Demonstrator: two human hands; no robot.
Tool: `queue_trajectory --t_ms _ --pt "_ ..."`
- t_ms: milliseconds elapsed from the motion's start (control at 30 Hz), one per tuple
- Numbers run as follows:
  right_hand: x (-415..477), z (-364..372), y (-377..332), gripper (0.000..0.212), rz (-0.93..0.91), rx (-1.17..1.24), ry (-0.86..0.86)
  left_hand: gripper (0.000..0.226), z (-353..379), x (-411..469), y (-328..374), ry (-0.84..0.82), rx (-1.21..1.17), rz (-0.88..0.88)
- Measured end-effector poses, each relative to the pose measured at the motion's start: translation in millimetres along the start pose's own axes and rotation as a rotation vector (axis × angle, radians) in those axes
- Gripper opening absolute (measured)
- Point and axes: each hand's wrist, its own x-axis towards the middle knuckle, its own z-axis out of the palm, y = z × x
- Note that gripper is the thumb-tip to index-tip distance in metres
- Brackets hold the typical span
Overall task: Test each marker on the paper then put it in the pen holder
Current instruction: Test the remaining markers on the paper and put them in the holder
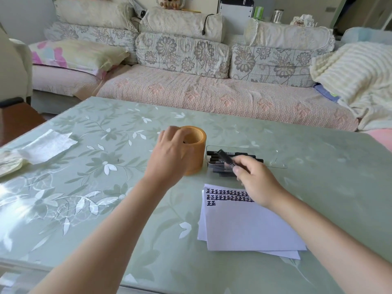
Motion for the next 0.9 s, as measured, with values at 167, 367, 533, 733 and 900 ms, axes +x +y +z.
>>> queue_trajectory --t_ms 167,367,533,733,900 --pt "43.8 0.9 -41.9 0.024 -0.048 0.076 0.098 0.077 3.2 14.0 -6.4 -0.041 -0.137 -0.369" --pt "114.5 8.9 -78.9 0.01 -0.131 0.079 0.197 0.084 14.1 14.7 -7.7 -0.098 -0.204 -0.427" --pt "126.6 22.4 -80.1 0.007 -0.1 -0.183 0.074 0.081 14.8 19.2 -14.8 -0.081 -0.284 -0.444" --pt "124.6 28.5 -64.3 0.013 -0.101 -0.452 -0.14 0.095 15.5 18.5 -20.7 -0.153 -0.329 -0.443" --pt "114.6 3.5 -47.1 0.028 -0.1 -0.375 -0.132 0.073 17.3 17.6 -7.7 -0.176 -0.328 -0.406"
